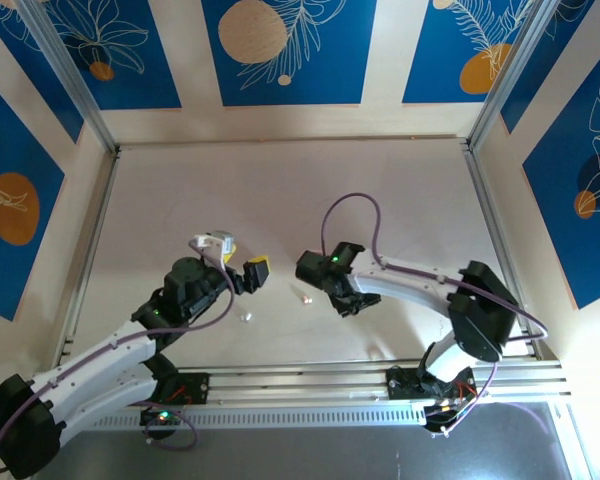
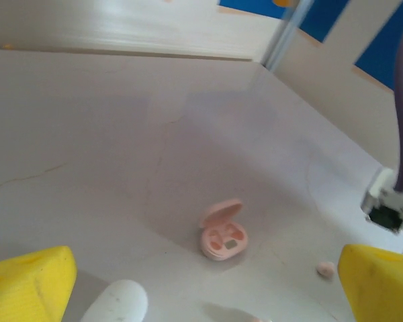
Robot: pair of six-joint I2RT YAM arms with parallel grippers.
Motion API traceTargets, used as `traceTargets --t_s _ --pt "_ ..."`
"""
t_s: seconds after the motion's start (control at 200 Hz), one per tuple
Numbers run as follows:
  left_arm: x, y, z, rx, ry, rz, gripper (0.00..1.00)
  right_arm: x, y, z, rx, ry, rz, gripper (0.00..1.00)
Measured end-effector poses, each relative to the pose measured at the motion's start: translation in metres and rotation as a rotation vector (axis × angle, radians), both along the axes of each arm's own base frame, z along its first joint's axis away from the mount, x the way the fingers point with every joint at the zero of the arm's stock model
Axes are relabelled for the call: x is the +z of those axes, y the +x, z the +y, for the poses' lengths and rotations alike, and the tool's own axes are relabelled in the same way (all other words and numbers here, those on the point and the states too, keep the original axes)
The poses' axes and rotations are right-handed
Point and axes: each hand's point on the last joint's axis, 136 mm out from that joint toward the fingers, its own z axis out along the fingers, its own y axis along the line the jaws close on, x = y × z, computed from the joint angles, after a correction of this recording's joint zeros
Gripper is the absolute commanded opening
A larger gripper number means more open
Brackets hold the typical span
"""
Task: Insert the wireless bluetooth earbuds into the charging case
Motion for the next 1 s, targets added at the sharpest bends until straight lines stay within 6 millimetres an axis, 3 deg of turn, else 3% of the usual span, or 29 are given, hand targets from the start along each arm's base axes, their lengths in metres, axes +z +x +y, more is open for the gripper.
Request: traceTargets --t_s 0.27,0.695,1.0 --pt "-0.006 0.013 0.023 0.068 -0.081 0.061 1.00 -0.020 0.017 0.007 0.060 -0.159 -0.001 0.39" --pt "-0.003 0.013 0.025 0.065 -0.113 0.072 1.00 -0.050 0.032 0.011 0.134 -0.239 0.041 0.33" --pt "-0.004 0.013 0.025 0.060 -0.117 0.074 1.00 -0.053 0.039 0.010 0.151 -0.259 0.026 0.32"
